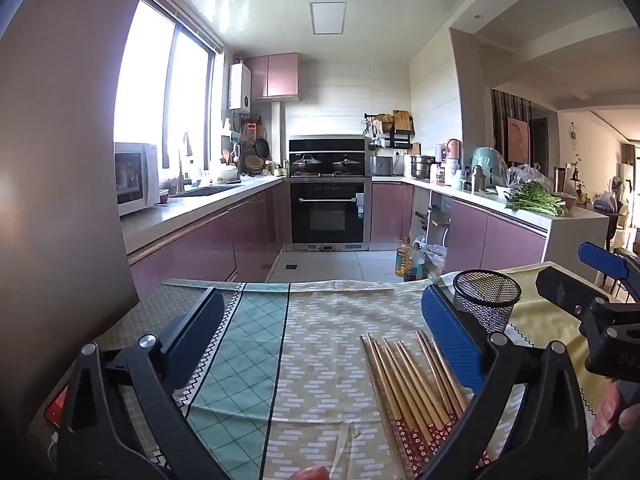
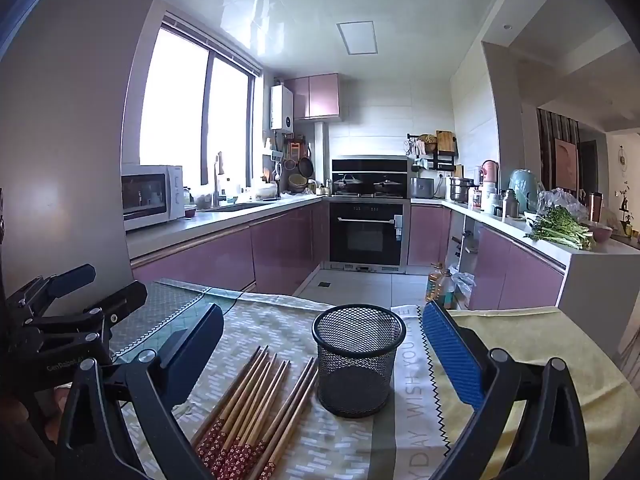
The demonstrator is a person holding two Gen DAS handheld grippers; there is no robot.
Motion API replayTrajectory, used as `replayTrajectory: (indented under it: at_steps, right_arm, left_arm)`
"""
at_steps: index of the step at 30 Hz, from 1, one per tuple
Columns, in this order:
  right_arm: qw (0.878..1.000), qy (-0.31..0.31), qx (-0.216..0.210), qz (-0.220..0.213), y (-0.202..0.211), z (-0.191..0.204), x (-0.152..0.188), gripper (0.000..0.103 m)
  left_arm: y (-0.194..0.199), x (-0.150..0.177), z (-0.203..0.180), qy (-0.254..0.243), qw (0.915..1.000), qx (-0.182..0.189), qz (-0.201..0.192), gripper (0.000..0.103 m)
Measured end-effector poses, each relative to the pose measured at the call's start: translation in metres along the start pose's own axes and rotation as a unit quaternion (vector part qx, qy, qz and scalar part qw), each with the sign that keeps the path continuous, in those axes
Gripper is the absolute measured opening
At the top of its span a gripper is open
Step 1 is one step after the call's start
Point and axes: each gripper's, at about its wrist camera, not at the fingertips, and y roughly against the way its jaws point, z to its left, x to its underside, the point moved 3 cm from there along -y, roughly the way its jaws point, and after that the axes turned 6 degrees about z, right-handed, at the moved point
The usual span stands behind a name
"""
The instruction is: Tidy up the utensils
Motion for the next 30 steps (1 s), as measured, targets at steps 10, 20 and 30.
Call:
replayTrajectory:
  at_steps: [10,20,30]
  right_arm:
    - [1.0,-0.006,-0.006,-0.008,0.0024,-0.0013,-0.0015,0.096]
    - [1.0,-0.009,-0.01,-0.01,0.0028,-0.0036,-0.0013,0.096]
    - [1.0,-0.01,-0.013,-0.009,0.0038,-0.0044,-0.0013,0.096]
  left_arm:
    - [0.0014,-0.0012,0.0016,0.002,1.0,-0.002,-0.005,0.097]
    - [0.0032,-0.0004,0.0007,0.0,0.9999,0.0,-0.011,0.097]
    - [0.0024,-0.0009,0.0012,0.0,0.9999,0.0,-0.011,0.097]
